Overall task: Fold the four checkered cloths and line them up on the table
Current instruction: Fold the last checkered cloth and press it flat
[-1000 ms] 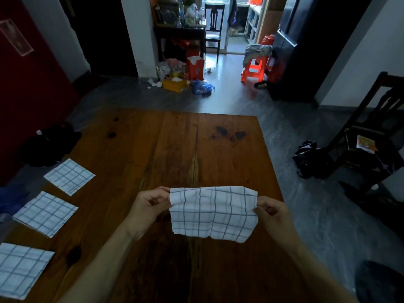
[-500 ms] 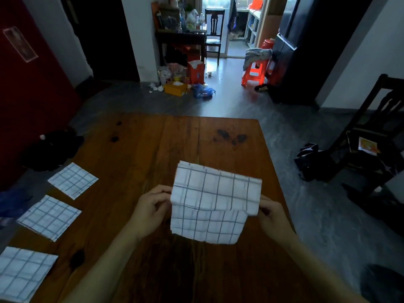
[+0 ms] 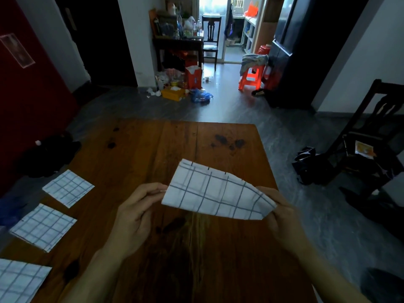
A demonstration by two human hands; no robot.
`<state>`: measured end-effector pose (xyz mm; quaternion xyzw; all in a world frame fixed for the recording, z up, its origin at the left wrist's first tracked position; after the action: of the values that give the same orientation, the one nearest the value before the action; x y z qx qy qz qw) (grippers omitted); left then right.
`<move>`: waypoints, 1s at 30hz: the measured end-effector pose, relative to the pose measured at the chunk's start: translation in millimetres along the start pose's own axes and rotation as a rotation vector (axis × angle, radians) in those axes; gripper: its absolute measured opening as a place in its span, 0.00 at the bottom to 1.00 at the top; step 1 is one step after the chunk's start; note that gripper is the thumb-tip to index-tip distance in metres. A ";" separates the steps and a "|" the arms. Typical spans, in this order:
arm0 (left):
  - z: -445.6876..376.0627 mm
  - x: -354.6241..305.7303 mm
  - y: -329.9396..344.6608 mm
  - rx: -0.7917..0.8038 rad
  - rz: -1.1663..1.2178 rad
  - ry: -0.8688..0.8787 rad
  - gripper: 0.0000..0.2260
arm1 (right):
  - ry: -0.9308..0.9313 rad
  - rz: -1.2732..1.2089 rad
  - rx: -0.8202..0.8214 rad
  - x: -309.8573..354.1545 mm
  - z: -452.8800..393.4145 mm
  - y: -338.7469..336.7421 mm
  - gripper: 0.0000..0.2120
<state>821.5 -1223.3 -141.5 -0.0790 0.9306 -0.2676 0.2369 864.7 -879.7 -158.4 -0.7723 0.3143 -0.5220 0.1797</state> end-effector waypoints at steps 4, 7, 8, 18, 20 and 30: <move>-0.8 25.3 13.3 0.038 0.042 -0.146 0.21 | 0.060 -0.045 0.074 -9.6 -10.1 12.2 0.14; -4.5 35.6 16.5 0.000 0.061 -0.233 0.22 | 0.101 -0.072 0.068 -12.1 -17.2 18.1 0.12; -7.2 36.1 15.3 -0.020 0.074 -0.265 0.22 | 0.120 -0.076 0.067 -11.8 -18.9 18.4 0.11; -16.8 24.5 19.4 -0.067 0.077 -0.408 0.08 | 0.392 -0.154 0.064 -4.0 -15.2 16.1 0.08; -15.2 21.8 22.3 -0.109 0.121 -0.442 0.06 | 0.438 -0.169 0.034 -2.7 -11.5 18.6 0.08; 7.2 15.0 28.3 -0.110 0.303 -0.652 0.13 | 0.555 -0.372 0.060 12.0 9.5 18.3 0.06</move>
<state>811.3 -1206.8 -168.0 -0.0341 0.8202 -0.1396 0.5537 871.1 -901.8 -164.9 -0.6391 0.1891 -0.7454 0.0115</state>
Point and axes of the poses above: each hand's wrist, its own z-axis away from the middle knuckle, its own y-axis out of the palm, x = y × z, the point moved 3 cm from there along -z, towards the middle knuckle, and after that the axes turned 15 degrees about y, right-handed, at the moved point
